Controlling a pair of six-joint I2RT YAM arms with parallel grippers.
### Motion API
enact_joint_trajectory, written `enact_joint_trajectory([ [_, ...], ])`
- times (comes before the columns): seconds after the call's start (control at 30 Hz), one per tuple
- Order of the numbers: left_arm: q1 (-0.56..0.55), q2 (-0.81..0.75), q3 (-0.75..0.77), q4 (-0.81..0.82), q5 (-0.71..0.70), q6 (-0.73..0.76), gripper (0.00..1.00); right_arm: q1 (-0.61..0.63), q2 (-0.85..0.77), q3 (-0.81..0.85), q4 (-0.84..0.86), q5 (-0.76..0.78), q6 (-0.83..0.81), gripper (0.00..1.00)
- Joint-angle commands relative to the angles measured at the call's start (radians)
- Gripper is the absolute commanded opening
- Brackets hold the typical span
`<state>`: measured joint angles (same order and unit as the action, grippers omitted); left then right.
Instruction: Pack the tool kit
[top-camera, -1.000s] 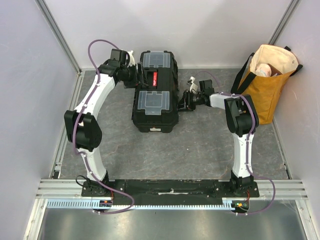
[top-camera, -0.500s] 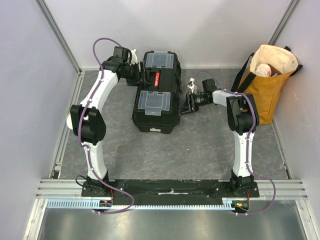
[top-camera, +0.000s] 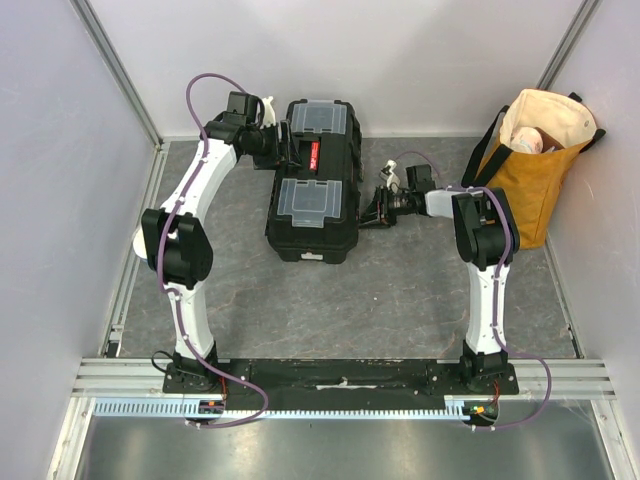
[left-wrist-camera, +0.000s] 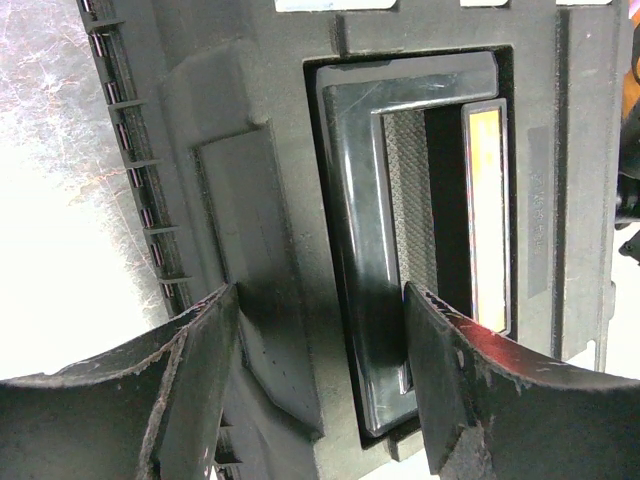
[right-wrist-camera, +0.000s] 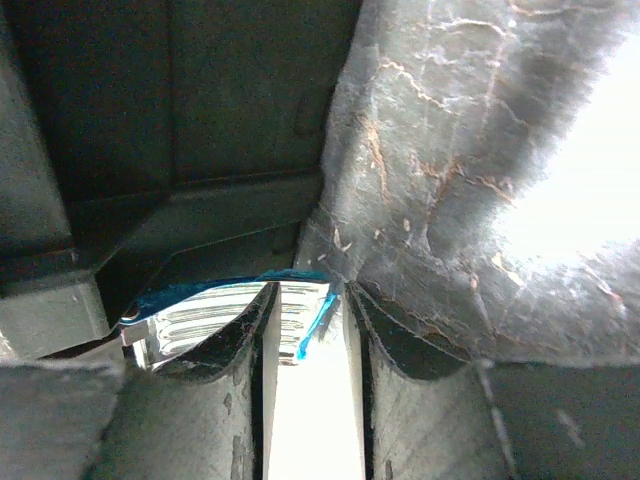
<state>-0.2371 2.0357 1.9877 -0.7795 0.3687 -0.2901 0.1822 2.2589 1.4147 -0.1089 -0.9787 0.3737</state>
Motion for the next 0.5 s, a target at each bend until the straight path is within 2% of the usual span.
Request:
enact_joint_trajectory([
  [0.0,-0.014,-0.006,0.048,0.026,0.042,0.020,0.71,-0.039,-0.024,-0.081,0.248,0.238,0.079,0.37],
  [0.23,-0.010,-0.026,0.074,0.014,0.027,0.025,0.72,-0.092,-0.082,-0.168,0.459,0.134,0.186,0.36],
  [0.47,0.004,0.026,0.112,0.014,0.148,0.045,0.72,-0.084,-0.029,-0.122,0.527,0.068,0.224,0.37],
])
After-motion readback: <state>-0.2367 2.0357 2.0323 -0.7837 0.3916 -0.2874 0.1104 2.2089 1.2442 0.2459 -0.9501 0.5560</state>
